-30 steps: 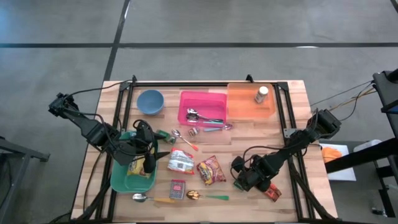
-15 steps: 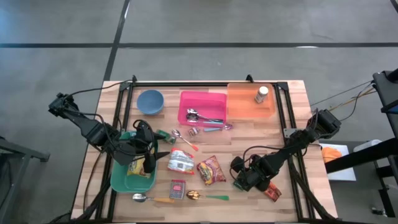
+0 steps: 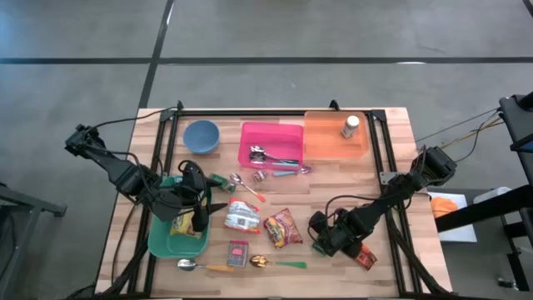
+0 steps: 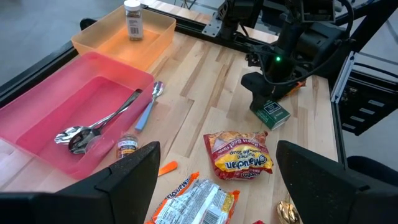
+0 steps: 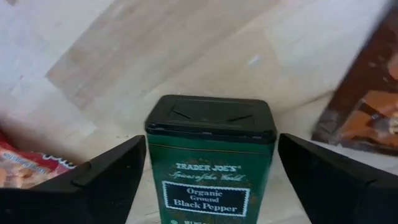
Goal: Pick & Place Food Item
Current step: Put the black spice can into the orange bin
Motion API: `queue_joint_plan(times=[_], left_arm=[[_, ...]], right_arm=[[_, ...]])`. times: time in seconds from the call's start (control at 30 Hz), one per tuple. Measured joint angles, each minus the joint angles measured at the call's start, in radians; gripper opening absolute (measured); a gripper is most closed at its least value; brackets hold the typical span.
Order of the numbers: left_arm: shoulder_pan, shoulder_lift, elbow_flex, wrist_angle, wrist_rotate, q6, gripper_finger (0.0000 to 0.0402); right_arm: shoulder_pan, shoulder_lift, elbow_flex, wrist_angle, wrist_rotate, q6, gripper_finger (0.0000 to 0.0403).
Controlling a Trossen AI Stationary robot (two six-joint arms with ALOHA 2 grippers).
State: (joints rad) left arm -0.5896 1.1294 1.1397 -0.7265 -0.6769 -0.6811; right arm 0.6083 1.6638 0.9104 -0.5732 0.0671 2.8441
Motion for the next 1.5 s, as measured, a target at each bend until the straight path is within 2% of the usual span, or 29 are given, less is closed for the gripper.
queue_joint_plan(times=[0.23,0.73,0.87,1.0,1.1,1.3,1.43,1.5], left_arm=[[0.0,0.0,0.0,0.0,0.0,0.0,0.0325],[0.0,0.0,0.0,0.0,0.0,0.0,0.0325],[0.0,0.0,0.0,0.0,0.0,0.0,0.0325],[0.0,0.0,0.0,0.0,0.0,0.0,0.0325],[0.0,0.0,0.0,0.0,0.0,0.0,0.0325],[0.0,0.0,0.0,0.0,0.0,0.0,0.0325],[0.0,0.0,0.0,0.0,0.0,0.0,0.0325],[0.0,0.0,0.0,0.0,0.0,0.0,0.0325]], right_arm=[[0.0,0.0,0.001,0.009,-0.015,0.01,0.0246],[0.0,-0.018,0.0,0.007,-0.013,0.01,0.0245],[0.0,-0.039,0.0,-0.004,0.023,-0.029,0.0245],[0.0,-0.052,0.0,-0.011,0.077,-0.143,0.0245],[0.001,-0.062,0.0,-0.037,0.163,-0.271,0.0245],[0.002,-0.114,0.0,-0.041,0.404,-0.674,0.0246],[-0.003,-0.159,0.0,-0.064,0.56,-0.859,0.0246],[-0.005,-0.174,0.0,-0.059,0.625,-1.006,0.0246]])
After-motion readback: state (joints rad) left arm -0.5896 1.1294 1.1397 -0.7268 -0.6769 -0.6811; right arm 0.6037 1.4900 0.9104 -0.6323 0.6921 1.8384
